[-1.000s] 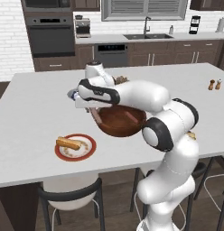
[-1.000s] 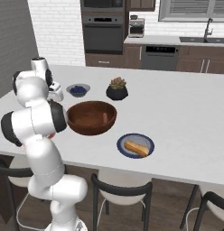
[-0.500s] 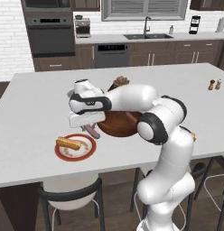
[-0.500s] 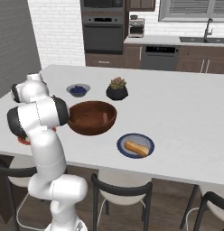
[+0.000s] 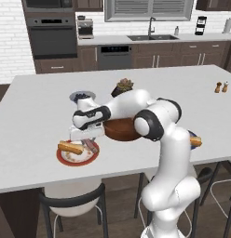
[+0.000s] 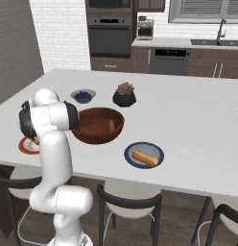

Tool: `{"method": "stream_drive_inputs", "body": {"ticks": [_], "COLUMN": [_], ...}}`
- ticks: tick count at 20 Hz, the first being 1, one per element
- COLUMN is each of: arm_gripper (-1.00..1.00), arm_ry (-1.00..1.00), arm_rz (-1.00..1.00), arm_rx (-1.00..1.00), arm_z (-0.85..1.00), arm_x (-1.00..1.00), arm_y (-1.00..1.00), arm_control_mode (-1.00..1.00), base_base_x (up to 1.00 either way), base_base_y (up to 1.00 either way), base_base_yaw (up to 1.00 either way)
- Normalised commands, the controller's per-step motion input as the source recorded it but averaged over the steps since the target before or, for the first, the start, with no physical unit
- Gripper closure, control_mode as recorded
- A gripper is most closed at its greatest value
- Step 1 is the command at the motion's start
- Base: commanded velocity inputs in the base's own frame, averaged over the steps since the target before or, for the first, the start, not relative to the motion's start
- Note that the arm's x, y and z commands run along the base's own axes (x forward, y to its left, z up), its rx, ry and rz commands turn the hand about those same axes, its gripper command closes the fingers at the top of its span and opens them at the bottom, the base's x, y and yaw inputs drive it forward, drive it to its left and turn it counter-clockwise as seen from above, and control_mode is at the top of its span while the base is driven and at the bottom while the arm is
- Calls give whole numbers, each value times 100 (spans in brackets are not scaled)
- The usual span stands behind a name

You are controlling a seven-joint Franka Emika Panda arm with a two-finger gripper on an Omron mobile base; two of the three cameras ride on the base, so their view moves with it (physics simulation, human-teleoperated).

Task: Place one bun and one sausage from the bowl on each plate.

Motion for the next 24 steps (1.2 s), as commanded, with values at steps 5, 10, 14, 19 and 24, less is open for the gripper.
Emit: {"method": "stream_drive_inputs", "body": {"ticks": [5,10,14,19,24], "arm_gripper": [-100,-100,-100,-100,-100], "arm_ry": [0,0,-7,-17,-8], "arm_rz": [0,0,-4,-5,-5], "arm_rx": [0,0,2,7,1], "arm_z": [-39,-6,53,70,89], "arm_x": [49,19,-37,-49,-37], "arm_y": [41,12,-11,-85,-100], "arm_control_mode": [-100,-100,-100,-100,-100], "base_base_x": [0,0,0,0,0], "base_base_y": [0,0,0,0,0], "base_base_yaw": [0,0,0,0,0]}}
